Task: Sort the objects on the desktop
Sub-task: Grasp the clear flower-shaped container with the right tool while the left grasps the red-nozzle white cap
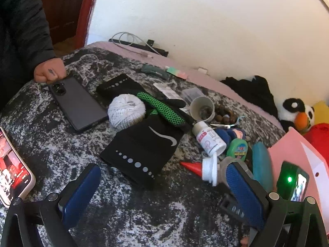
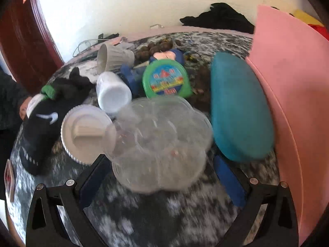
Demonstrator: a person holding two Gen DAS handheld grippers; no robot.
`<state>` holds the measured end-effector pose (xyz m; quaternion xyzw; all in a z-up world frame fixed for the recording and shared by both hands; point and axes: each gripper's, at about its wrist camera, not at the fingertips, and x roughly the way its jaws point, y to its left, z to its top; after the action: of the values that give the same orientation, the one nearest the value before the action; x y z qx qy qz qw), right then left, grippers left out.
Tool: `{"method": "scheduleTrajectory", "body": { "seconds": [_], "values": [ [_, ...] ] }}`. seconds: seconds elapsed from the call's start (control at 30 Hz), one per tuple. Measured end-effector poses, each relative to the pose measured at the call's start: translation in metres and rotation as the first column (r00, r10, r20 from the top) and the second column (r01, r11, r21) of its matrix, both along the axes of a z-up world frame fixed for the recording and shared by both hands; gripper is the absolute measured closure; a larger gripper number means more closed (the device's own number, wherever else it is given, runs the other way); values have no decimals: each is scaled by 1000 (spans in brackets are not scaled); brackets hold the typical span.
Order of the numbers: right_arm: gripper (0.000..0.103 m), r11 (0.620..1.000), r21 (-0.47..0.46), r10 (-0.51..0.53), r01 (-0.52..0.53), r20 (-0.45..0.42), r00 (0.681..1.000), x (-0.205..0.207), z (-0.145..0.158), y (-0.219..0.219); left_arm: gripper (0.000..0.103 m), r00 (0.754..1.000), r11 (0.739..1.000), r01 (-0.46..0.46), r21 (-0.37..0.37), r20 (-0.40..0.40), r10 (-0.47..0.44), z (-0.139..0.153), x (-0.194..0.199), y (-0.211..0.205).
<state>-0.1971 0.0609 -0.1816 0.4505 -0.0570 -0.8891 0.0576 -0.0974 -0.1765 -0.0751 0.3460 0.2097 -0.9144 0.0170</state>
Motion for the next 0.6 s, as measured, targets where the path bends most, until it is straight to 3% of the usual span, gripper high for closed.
{"method": "scheduleTrajectory", "body": {
  "seconds": [0.17, 0.33, 0.4, 0.47, 0.6],
  "values": [
    [0, 1000, -6, -21, 21, 6, 1000, -14, 0, -5, 2, 1000, 1000, -4, -9, 5, 4, -2, -3, -2],
    [0, 995, 94, -29, 27, 16, 999, -25, -5, -20, 2, 1000, 999, -2, -42, 22, 3, -8, -10, 1],
    [0, 996, 86, -23, 21, 17, 1000, -26, -5, -19, 2, 1000, 999, 4, -53, 26, -3, -10, -12, 4],
    [1, 999, 50, -7, 6, 16, 1000, -24, -2, -14, 2, 1000, 997, 20, -73, 24, -18, -11, -15, 8],
    [1, 992, -124, 20, -17, 23, 1000, -5, 17, -1, 2, 997, 993, 70, -100, 17, -69, -12, -21, 16]
  ]
}}
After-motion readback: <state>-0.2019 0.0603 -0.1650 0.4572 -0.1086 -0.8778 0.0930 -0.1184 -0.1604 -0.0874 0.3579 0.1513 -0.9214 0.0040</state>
